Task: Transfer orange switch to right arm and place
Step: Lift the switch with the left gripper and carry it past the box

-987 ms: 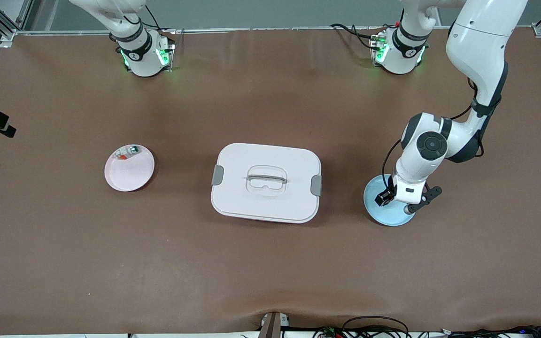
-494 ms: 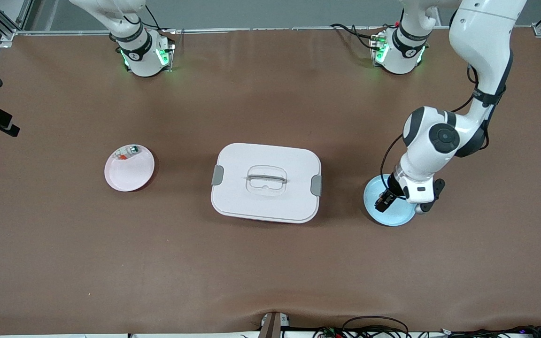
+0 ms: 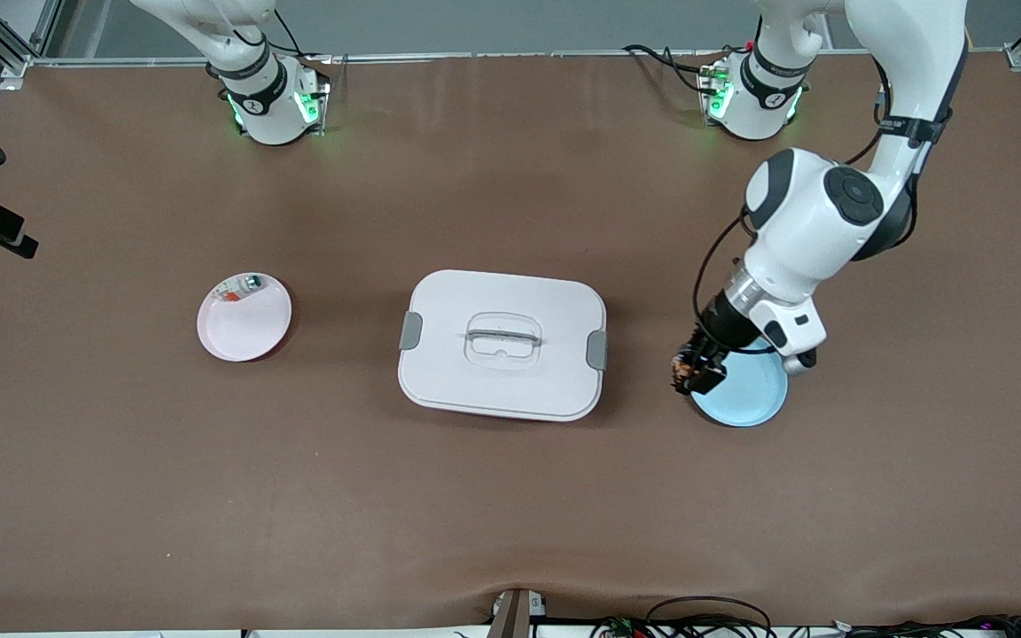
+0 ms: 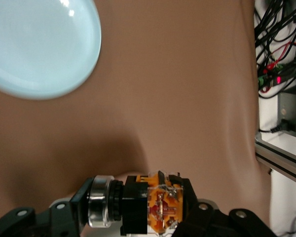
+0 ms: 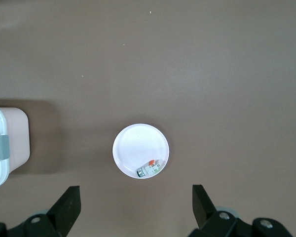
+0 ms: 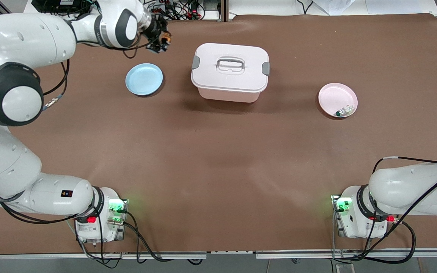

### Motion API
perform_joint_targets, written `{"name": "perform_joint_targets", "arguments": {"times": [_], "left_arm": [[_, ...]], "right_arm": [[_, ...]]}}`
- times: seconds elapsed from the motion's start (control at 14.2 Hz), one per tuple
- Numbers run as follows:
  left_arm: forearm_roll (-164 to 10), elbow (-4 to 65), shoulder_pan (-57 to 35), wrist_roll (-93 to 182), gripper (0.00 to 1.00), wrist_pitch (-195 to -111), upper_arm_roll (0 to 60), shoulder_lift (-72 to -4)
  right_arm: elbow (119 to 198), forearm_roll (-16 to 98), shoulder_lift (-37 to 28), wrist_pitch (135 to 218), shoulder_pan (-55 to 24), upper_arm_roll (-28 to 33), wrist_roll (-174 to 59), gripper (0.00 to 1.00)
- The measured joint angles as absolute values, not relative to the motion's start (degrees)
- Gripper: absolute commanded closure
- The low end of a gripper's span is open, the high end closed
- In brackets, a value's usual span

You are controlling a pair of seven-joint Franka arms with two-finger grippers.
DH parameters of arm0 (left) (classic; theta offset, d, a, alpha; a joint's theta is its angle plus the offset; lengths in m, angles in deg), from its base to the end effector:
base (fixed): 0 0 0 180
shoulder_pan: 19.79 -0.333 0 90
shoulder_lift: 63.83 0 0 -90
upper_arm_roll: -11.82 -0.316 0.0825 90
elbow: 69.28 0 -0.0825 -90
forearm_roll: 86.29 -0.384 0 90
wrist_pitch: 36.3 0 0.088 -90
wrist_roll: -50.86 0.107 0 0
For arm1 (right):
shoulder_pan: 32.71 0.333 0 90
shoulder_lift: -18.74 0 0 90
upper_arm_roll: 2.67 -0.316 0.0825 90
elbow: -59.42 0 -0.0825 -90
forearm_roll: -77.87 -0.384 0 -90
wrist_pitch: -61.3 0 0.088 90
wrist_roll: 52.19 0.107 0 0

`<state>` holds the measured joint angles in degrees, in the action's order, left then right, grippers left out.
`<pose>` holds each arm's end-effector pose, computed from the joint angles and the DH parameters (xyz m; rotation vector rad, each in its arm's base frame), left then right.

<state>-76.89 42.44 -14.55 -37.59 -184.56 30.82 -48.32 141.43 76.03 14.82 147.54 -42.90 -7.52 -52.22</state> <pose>0.5890 -0.2486 0.3888 2.1879 1.6155 0.0628 0.5673 -0.0513 0.6459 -3.1009 0.1407 -0.0115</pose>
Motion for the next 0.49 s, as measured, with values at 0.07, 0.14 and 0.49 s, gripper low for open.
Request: {"name": "perform_joint_targets", "arguments": {"times": [0.07,0.14,0.49], "left_arm": [[-76.82,41.37,-14.41,-41.76,0.65,-183.48,32.25,-48.32],[-76.75,40.58,-14.30,-45.48,0.65,-183.09,33.67,-48.27],[-76.59,36.92,-13.52,-60.44,0.65,-182.89,40.12,-47.69]], "right_arm": [[141.66,76.05,14.08,147.54,-42.90,-7.52,-52.23,0.00],[141.70,76.05,12.96,147.64,-42.91,-7.45,-52.23,0.00],[141.56,75.84,11.21,144.36,-42.86,-7.64,-53.36,0.00]]}}
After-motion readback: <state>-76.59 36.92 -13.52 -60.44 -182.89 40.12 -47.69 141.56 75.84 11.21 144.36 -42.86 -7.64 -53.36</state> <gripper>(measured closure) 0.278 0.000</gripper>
